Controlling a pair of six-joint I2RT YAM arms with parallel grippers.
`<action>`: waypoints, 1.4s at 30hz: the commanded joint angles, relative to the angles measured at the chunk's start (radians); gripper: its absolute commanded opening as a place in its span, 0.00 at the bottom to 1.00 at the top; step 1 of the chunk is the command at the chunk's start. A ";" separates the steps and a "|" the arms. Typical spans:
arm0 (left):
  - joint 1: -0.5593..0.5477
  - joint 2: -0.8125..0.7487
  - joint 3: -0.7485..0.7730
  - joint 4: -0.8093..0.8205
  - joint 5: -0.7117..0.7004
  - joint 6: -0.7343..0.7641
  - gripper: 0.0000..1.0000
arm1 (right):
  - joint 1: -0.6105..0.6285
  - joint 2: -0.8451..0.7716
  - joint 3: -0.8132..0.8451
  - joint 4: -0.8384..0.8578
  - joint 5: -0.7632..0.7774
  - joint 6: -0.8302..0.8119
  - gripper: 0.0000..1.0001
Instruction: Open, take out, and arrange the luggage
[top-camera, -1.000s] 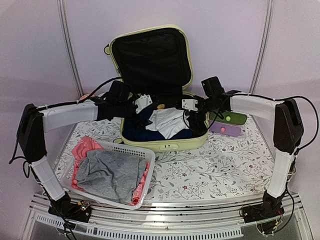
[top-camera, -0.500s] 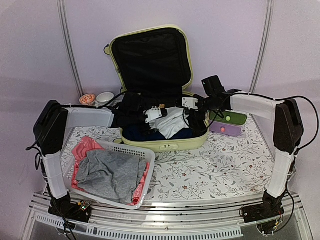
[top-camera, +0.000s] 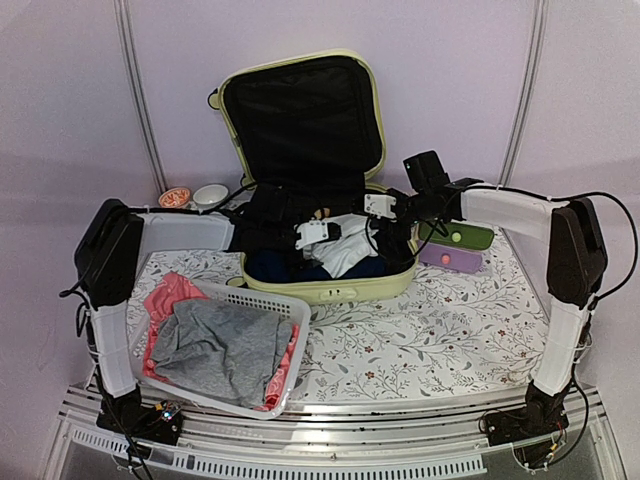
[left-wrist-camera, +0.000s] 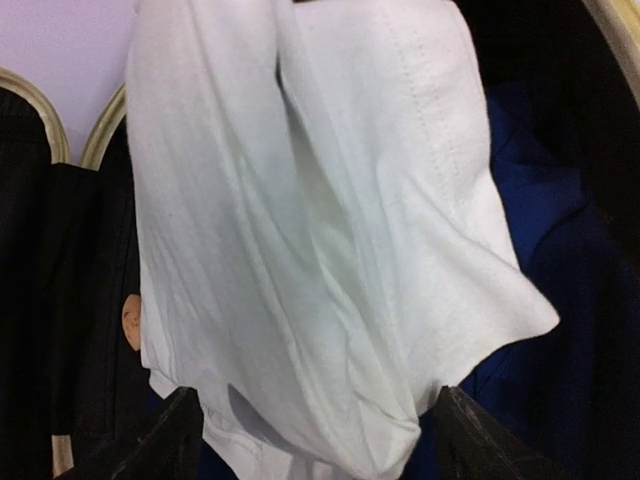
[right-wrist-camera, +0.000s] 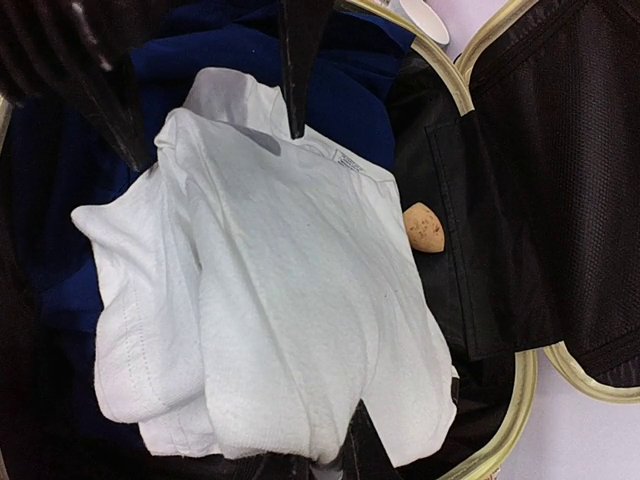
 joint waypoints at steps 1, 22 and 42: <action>0.008 0.065 0.071 -0.043 0.010 -0.001 0.78 | -0.004 -0.016 0.042 0.003 -0.030 0.026 0.02; 0.009 -0.132 0.066 -0.008 -0.108 0.022 0.00 | -0.005 -0.058 0.057 -0.013 -0.052 0.089 0.02; 0.007 -0.504 -0.021 -0.350 -0.245 0.055 0.00 | 0.254 -0.133 0.196 -0.213 -0.028 0.457 0.02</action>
